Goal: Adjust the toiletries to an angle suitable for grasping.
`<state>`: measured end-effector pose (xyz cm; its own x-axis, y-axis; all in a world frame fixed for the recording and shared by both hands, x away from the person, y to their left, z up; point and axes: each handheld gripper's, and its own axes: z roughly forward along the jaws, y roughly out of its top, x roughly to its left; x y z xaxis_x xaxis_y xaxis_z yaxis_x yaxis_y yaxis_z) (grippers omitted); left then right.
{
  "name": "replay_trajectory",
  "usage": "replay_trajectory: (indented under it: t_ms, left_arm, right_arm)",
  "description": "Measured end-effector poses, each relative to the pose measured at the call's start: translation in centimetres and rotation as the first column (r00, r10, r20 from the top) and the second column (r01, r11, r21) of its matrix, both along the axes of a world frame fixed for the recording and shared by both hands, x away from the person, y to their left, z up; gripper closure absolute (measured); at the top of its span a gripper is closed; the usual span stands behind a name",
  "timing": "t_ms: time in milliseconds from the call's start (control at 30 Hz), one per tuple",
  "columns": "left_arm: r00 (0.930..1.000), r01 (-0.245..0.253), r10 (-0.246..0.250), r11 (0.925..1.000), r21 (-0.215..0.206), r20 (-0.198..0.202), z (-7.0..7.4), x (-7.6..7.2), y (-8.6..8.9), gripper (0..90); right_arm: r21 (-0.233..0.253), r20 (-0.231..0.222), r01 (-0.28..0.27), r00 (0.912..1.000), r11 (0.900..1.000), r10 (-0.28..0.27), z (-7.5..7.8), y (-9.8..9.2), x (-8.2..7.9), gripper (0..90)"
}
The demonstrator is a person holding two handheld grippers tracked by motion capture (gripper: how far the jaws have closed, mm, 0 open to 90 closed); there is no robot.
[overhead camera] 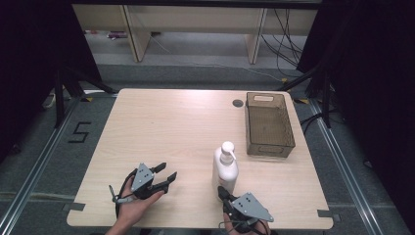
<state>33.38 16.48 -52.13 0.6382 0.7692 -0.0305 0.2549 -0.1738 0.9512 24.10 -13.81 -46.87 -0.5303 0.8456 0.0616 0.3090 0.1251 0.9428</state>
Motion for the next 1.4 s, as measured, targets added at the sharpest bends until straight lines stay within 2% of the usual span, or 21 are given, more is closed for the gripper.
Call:
replay_trajectory:
  t_ms: [67, 300, 400, 433, 500, 567, 600, 667, 767, 800, 833, 900, 933, 1000, 1033, 1067, 1167, 1200, 1233, 1333, 1400]
  left_arm:
    - [1.0, 0.0, 0.0, 1.0, 0.001, -0.001, 0.0, 0.0, 0.0, 44.1]
    - [1.0, 0.005, -0.005, 1.0, -0.007, 0.002, -0.1, 0.1, 0.0, 44.0]
    - [1.0, 0.0, 0.0, 1.0, 0.001, 0.0, 0.0, 0.0, 0.0, 43.9]
    - [1.0, 0.0, 0.0, 1.0, 0.0, 0.001, 0.0, 0.0, 0.0, 43.9]
    - [1.0, 0.0, 0.0, 1.0, 0.0, 0.001, 0.0, 0.0, 0.0, 43.9]
    - [1.0, 0.0, 0.0, 1.0, 0.001, 0.001, 0.0, 0.0, 0.0, 43.8]
    - [1.0, 0.0, 0.0, 1.0, 0.001, 0.001, 0.0, 0.0, 0.0, 43.8]
    - [1.0, -0.001, 0.001, 1.0, 0.001, 0.001, 0.0, 0.0, 0.0, 43.8]
    - [1.0, -0.001, 0.001, 1.0, 0.001, 0.001, 0.0, 0.0, 0.0, 43.8]
    - [1.0, -0.001, 0.001, 1.0, 0.001, 0.001, 0.0, 0.0, 0.0, 43.8]
    - [1.0, -0.001, 0.001, 1.0, 0.001, 0.001, 0.0, 0.0, 0.0, 43.8]
    - [1.0, -0.002, 0.002, 1.0, 0.001, 0.0, 0.0, 0.0, 0.0, 43.8]
    - [1.0, -0.001, 0.001, 1.0, 0.004, -0.001, 0.0, 0.0, 0.0, 43.8]
    - [1.0, -0.001, 0.001, 1.0, 0.003, -0.001, 0.0, 0.0, 0.0, 43.8]
    - [1.0, -0.001, 0.001, 1.0, 0.003, -0.001, 0.0, 0.0, 0.0, 43.8]
    - [1.0, -0.001, 0.001, 1.0, 0.002, 0.0, 0.0, 0.0, 0.0, 43.8]
    - [1.0, 0.001, -0.001, 1.0, 0.004, -0.001, 0.0, 0.0, 0.0, 43.8]
    - [1.0, 0.001, -0.001, 1.0, 0.005, -0.001, 0.0, 0.0, 0.0, 43.7]
    - [1.0, 0.001, -0.001, 1.0, 0.003, -0.001, 0.0, 0.0, 0.0, 43.7]
    - [1.0, 0.002, -0.002, 1.0, 0.002, -0.002, 0.0, 0.0, 0.0, 43.6]
    - [1.0, 0.001, -0.001, 1.0, 0.002, -0.002, 0.0, 0.0, -0.1, 43.5]
  right_arm:
    - [-0.016, 0.007, 0.017, 0.9998, 1.0, -0.017, 0.1, -0.7, 0.1, 90.0]
    - [-0.008, 0.0, 0.083, 0.9966, 0.997, -0.083, 0.5, -2.2, 0.9, 90.0]
    - [-0.028, 0.022, 0.099, 0.9949, 0.995, -0.099, 0.7, -2.7, 1.4, 90.0]
    - [-0.022, 0.008, 0.1, 0.9949, 0.995, -0.1, 0.7, -2.8, 1.5, 90.0]
    - [-0.008, 0.01, 0.105, 0.9945, 0.994, -0.105, 0.8, -3.0, 1.8, 90.0]
    - [-0.023, 0.014, 0.116, 0.9932, 0.993, -0.116, 0.9, -3.4, 2.0, 90.0]
    - [0.001, 0.004, 0.129, 0.9916, 0.992, -0.129, 0.9, -3.3, 2.1, 90.0]
    - [-0.029, 0.022, 0.14, 0.99, 0.99, -0.139, 1.0, -3.7, 2.5, 90.0]
    - [-0.021, 0.027, 0.151, 0.9883, 0.988, -0.15, 1.1, -3.9, 2.7, 90.0]
    - [-0.006, 0.015, 0.152, 0.9883, 0.988, -0.152, 1.1, -3.9, 2.7, 90.0]
    - [-0.014, 0.022, 0.167, 0.9858, 0.986, -0.166, 1.1, -4.1, 2.8, 90.0]
    - [-0.008, 0.024, 0.174, 0.9846, 0.985, -0.173, 1.2, -4.2, 2.9, 90.0]
    - [0.011, 0.024, 0.169, 0.9852, 0.985, -0.17, 1.1, -4.2, 3.1, 90.0]
    - [-0.003, 0.02, 0.186, 0.9824, 0.983, -0.185, 1.2, -4.4, 3.2, 90.0]
    - [-0.008, 0.034, 0.185, 0.9821, 0.983, -0.185, 1.2, -4.5, 3.3, 90.0]
    - [-0.008, 0.024, 0.187, 0.9822, 0.982, -0.186, 1.2, -4.6, 3.3, 90.0]
    - [-0.007, 0.027, 0.194, 0.9806, 0.981, -0.194, 1.2, -4.8, 3.5, 90.0]
    - [0.01, 0.027, 0.192, 0.9809, 0.981, -0.193, 1.2, -4.7, 3.6, 90.0]
    - [-0.006, 0.031, 0.202, 0.979, 0.979, -0.202, 1.2, -4.9, 3.7, 90.0]
    - [-0.002, 0.019, 0.213, 0.9769, 0.977, -0.213, 1.3, -4.9, 3.7, 90.0]
    - [0.009, 0.024, 0.212, 0.977, 0.977, -0.212, 1.3, -5.0, 3.6, 87.1]
